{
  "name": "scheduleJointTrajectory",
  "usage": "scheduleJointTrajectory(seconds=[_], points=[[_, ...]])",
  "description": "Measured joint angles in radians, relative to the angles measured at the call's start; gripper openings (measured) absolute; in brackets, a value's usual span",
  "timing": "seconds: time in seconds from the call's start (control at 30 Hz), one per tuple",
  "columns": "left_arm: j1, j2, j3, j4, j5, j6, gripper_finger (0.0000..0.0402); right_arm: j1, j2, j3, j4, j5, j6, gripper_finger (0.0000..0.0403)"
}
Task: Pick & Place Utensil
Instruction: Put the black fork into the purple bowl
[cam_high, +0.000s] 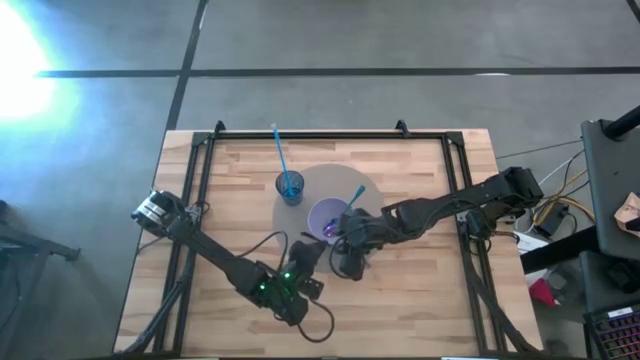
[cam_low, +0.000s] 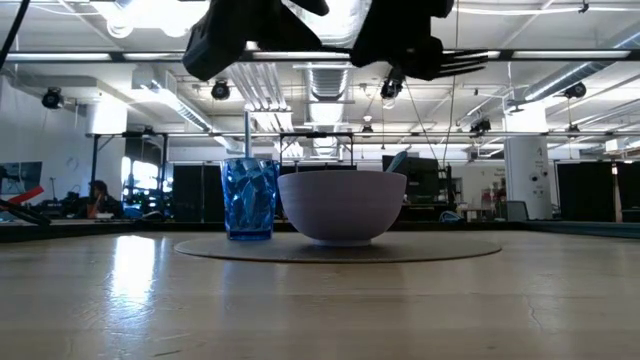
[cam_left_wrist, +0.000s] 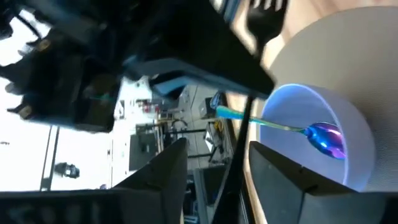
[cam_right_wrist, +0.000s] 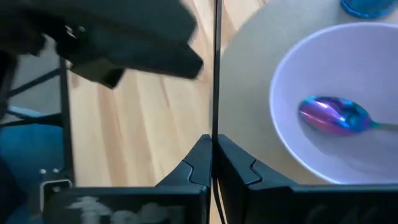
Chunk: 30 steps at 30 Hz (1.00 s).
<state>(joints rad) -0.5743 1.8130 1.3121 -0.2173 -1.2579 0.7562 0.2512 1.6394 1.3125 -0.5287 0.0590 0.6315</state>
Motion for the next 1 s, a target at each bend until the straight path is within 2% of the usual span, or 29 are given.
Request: scheduleJointTrajectory(seconds=[0.3,0.47,0.7,0.83,1.0], points=[[0.000,-0.050,-0.002,-0.006,-0.006,-0.086,0.0186,0.000,-0.012,0.000,-0.110,0.023,0.002,0.0011],[0.001,-0.134,-0.004,-0.088,0.097,-0.223,0.0186,0.000,-0.031,0.000,-0.149,0.027,0.004,0.0011],[0.012,-0.278,-0.008,-0.247,0.237,-0.441,0.0186,0.000,-0.090,0.000,-0.213,0.103,0.005,0.0011],[0.019,-0.341,-0.009,-0.304,0.279,-0.521,0.0186,0.000,-0.134,0.000,-0.232,0.141,-0.021,0.0011],[0.038,-0.411,-0.047,-0.298,0.359,-0.576,0.0186,0.022,-0.207,0.000,-0.236,0.231,-0.080,0.0011]])
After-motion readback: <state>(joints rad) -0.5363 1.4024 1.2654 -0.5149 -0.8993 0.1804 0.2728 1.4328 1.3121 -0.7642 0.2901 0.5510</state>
